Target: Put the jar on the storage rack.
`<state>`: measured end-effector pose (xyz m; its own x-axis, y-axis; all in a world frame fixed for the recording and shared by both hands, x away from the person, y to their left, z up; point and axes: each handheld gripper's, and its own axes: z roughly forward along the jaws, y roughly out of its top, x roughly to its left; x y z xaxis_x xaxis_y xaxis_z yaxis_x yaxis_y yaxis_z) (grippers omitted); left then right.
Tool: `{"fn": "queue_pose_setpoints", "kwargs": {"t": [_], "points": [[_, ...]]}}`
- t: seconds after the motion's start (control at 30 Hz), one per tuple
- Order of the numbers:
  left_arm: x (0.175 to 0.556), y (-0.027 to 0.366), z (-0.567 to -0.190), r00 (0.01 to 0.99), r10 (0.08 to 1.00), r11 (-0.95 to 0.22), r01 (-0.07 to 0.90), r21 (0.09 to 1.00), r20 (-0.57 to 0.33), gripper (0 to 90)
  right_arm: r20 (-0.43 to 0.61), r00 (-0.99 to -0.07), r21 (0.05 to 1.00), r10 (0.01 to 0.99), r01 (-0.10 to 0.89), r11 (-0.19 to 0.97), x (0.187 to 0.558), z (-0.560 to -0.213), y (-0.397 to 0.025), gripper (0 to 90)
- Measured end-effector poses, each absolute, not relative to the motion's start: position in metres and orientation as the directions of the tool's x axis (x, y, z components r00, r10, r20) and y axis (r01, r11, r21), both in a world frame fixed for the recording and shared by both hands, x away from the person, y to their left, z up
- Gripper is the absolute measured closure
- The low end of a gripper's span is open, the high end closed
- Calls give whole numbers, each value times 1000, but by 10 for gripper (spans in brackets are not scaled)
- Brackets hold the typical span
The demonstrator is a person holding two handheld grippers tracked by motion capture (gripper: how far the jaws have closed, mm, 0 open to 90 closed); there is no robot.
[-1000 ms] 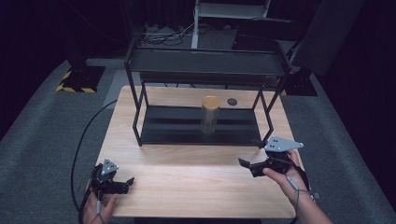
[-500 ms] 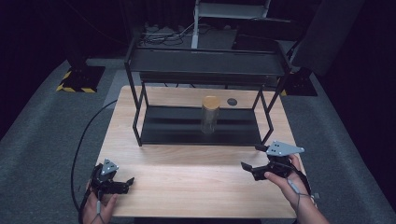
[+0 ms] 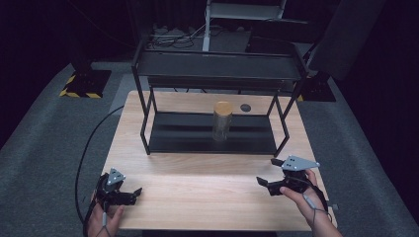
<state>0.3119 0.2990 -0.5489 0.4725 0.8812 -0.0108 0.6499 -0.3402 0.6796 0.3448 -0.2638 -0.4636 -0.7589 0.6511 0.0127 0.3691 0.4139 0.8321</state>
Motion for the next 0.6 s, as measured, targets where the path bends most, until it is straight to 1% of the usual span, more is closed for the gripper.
{"fn": "queue_pose_setpoints", "kwargs": {"t": [0.6], "points": [[312, 299, -549, 473, 881, -340, 650, 679, -11, 5, 20, -746, 807, 665, 405, 429, 340, -489, -267, 89]]}}
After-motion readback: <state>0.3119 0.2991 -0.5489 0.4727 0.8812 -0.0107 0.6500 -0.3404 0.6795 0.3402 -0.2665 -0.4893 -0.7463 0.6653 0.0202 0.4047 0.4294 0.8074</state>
